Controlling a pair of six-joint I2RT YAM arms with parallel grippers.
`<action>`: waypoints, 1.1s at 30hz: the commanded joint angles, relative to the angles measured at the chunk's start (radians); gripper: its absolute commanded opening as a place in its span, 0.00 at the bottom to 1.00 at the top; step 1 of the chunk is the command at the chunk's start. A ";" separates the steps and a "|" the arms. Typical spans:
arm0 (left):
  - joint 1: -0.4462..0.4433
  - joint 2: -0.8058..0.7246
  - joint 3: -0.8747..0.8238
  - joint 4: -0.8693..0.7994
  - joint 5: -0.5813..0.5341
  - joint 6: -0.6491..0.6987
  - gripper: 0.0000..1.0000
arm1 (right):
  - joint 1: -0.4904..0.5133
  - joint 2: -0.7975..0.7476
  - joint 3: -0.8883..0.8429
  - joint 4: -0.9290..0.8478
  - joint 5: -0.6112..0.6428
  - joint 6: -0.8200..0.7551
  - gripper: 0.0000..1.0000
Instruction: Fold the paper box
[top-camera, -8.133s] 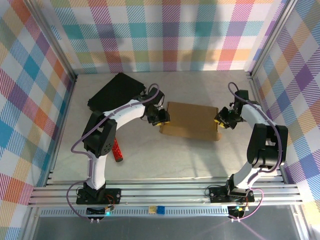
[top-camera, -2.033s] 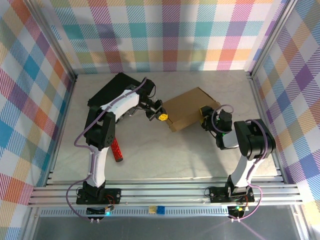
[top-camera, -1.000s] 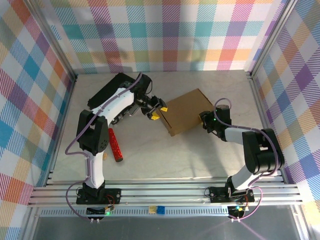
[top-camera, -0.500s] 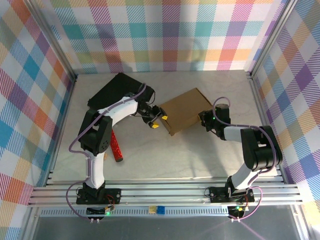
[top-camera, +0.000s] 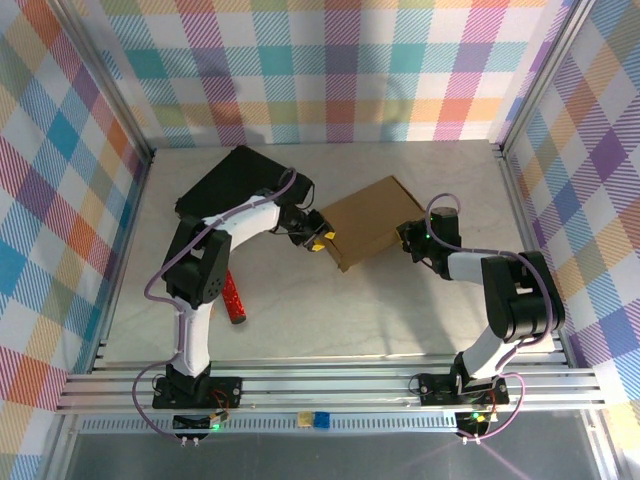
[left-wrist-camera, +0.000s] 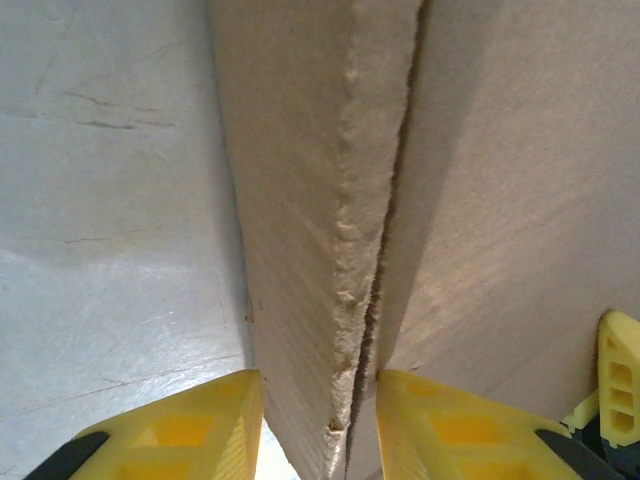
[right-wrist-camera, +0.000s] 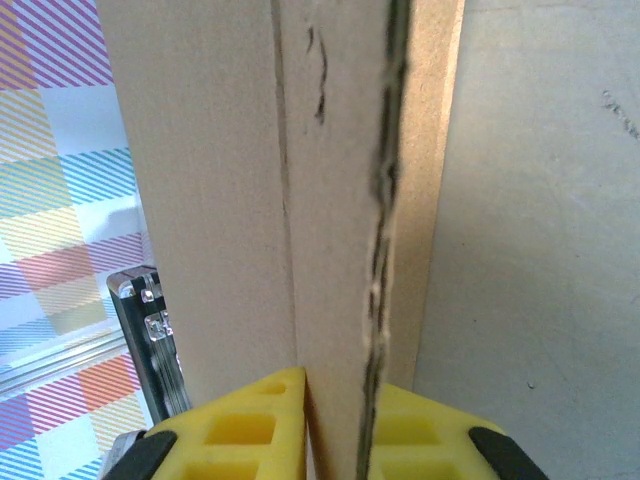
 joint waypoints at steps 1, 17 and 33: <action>-0.006 0.000 0.006 0.004 -0.049 -0.043 0.32 | 0.004 0.030 0.004 -0.079 -0.003 -0.010 0.14; -0.006 -0.071 -0.007 -0.035 -0.159 -0.031 0.26 | 0.004 0.039 0.005 -0.074 -0.004 -0.005 0.14; -0.011 -0.024 -0.018 -0.047 -0.139 -0.035 0.25 | 0.004 0.049 0.006 -0.063 -0.007 0.004 0.14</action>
